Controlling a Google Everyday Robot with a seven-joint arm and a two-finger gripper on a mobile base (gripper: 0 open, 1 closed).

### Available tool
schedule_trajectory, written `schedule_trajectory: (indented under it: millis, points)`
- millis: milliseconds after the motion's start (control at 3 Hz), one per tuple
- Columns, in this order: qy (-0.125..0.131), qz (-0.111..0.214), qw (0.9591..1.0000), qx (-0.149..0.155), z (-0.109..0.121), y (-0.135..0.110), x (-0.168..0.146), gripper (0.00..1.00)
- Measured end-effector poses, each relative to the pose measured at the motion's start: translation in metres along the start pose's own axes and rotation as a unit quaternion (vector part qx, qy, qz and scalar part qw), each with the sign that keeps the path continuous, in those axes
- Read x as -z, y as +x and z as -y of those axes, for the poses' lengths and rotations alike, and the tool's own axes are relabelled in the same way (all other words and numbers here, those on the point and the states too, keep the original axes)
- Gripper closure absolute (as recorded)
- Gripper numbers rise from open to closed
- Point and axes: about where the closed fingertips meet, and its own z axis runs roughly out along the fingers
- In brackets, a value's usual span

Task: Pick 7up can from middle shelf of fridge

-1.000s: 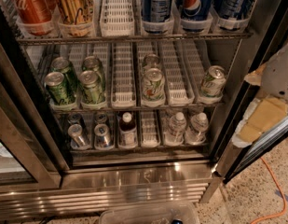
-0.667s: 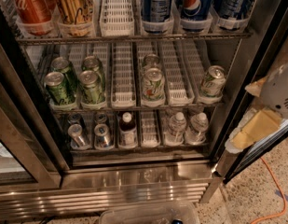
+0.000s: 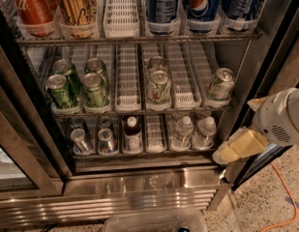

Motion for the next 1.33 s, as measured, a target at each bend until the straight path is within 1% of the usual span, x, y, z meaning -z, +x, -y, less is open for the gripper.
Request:
schedule_trajectory:
  millis: [333,667,1000,1333]
  points:
    - [0.000,0.000,1.0000,0.000,0.000,0.000,0.000,0.00]
    - [-0.008,0.010,0.9990,-0.044,-0.003,0.006,-0.013,0.00]
    - [-0.011,0.037,0.9931,-0.111,0.000,0.020,-0.033,0.00]
    - [0.011,0.054,0.9877,-0.146,0.006,0.025,-0.055,0.00]
